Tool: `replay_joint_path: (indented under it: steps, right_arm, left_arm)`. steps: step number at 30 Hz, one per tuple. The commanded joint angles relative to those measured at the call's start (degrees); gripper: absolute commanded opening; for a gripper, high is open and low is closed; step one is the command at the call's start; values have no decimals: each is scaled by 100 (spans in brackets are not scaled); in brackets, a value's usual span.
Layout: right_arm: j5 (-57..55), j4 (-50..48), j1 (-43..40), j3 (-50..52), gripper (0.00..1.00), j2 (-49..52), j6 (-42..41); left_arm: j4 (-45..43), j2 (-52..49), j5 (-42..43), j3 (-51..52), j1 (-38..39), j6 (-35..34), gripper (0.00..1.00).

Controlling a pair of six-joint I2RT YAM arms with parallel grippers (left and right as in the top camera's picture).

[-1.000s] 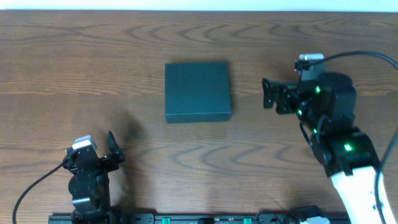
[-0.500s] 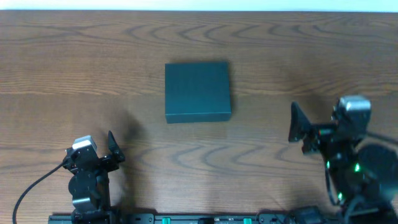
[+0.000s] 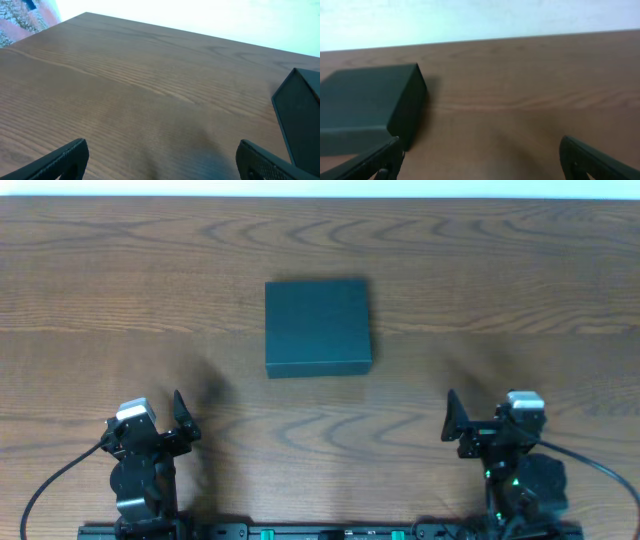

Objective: Pack container

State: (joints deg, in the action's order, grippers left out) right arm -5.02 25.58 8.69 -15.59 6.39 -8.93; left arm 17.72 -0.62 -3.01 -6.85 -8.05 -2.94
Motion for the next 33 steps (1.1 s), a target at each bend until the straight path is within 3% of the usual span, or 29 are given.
replay_joint_path:
  steps: [1,5,33]
  right_arm:
    - [-81,-11,-52,415,99,-334,-330]
    - [-83,-24,-52,841,99,-616,-699]
    - [-116,-66,-46,839,99,-608,-647]
  left_arm:
    - [17,37,-37,140,-17,42,95]
    - [17,37,-39,140,-17,39,95]
    - [17,37,-39,140,-17,39,95]
